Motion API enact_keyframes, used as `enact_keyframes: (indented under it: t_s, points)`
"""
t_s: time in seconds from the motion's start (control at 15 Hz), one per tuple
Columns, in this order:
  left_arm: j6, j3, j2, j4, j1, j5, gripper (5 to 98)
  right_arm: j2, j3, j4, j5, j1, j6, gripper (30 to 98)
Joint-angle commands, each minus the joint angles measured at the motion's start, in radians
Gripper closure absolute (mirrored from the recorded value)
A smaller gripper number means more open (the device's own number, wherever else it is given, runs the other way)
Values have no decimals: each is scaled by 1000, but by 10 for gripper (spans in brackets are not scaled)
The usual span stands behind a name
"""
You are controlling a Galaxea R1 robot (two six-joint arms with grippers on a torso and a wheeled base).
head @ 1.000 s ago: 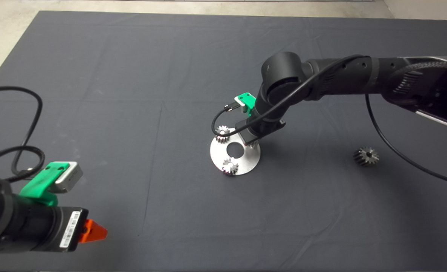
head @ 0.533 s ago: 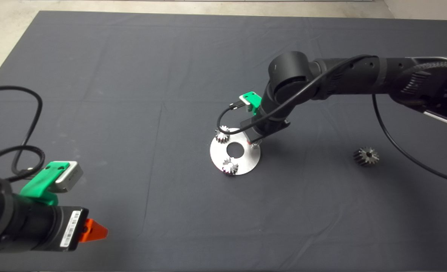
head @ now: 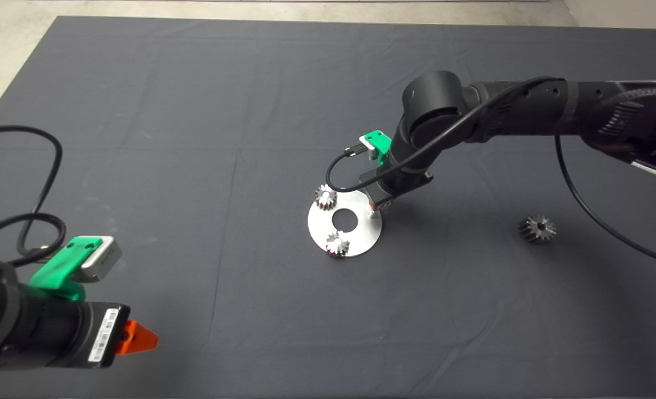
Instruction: Remove an incorrectly installed larger gear and replace it with the correct smaller gear
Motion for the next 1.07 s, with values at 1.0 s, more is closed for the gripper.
enact_keyframes:
  t_s: [1.0]
  points:
    - [-7, 18, -2, 15, 14, 50, 242, 38, -29, 74, -22, 70, 12, 929]
